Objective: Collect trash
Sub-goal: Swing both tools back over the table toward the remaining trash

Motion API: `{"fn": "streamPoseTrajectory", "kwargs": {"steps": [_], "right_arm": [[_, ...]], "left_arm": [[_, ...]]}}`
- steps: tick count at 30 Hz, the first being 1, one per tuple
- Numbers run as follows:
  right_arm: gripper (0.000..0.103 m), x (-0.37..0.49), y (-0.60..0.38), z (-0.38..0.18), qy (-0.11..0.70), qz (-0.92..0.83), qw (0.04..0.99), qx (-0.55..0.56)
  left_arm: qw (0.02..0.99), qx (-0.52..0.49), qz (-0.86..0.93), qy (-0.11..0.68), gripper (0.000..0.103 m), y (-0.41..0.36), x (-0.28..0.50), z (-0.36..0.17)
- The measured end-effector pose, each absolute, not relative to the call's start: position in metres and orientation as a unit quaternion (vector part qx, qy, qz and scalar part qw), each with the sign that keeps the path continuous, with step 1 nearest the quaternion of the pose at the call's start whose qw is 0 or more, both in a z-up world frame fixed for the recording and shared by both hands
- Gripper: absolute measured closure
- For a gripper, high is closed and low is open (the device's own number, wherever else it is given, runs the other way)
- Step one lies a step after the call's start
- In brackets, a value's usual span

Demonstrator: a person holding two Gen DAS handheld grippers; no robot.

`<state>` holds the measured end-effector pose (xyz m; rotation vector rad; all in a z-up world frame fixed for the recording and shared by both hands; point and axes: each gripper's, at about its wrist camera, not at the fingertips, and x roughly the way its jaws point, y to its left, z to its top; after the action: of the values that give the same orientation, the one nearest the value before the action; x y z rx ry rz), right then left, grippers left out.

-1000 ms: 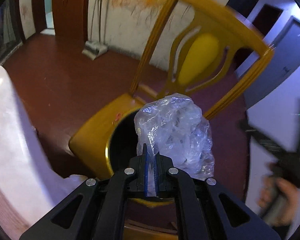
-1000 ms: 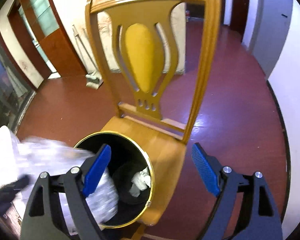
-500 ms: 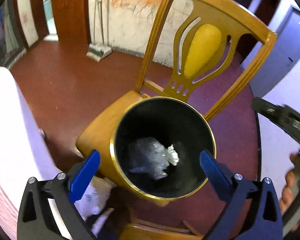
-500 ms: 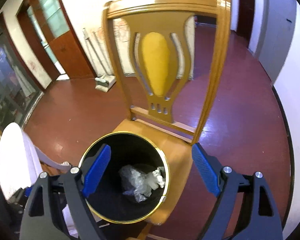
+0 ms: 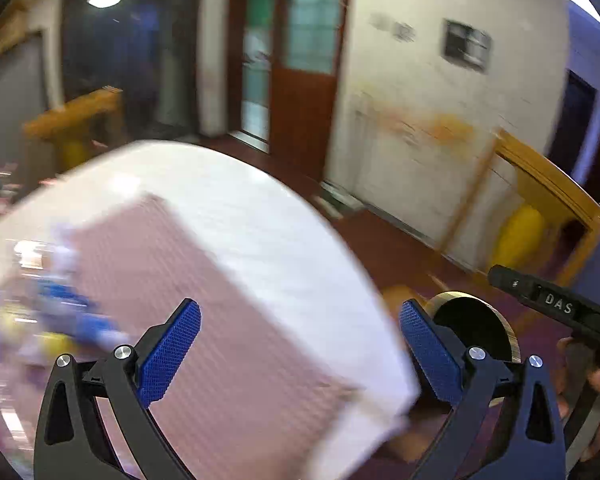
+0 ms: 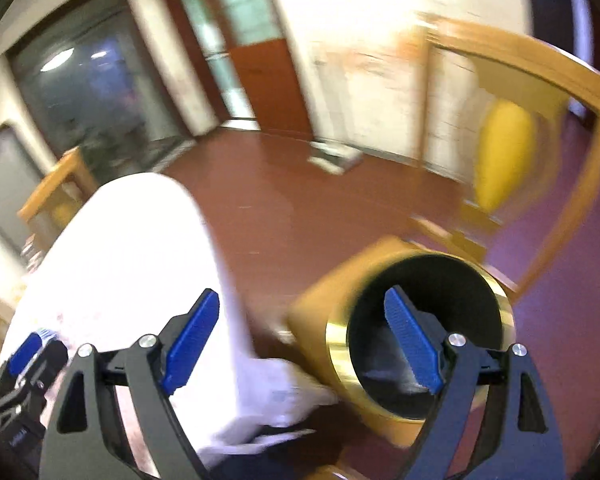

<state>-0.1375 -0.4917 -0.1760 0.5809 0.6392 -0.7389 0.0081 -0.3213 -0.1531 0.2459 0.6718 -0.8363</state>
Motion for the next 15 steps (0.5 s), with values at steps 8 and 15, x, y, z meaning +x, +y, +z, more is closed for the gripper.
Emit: {"fn": "streamPoseTrajectory", "kwargs": {"steps": [8, 15], "right_arm": [[0.018, -0.031, -0.382, -0.11, 0.275, -0.165, 0.928, 0.19], [0.018, 0.025, -0.293, -0.065, 0.256, -0.045, 0.957, 0.128]], "left_arm": [[0.937, 0.036, -0.197, 0.286, 0.006, -0.121, 0.062, -0.08], [0.96, 0.004, -0.052, 0.276, 0.006, 0.02, 0.064, -0.068]]}}
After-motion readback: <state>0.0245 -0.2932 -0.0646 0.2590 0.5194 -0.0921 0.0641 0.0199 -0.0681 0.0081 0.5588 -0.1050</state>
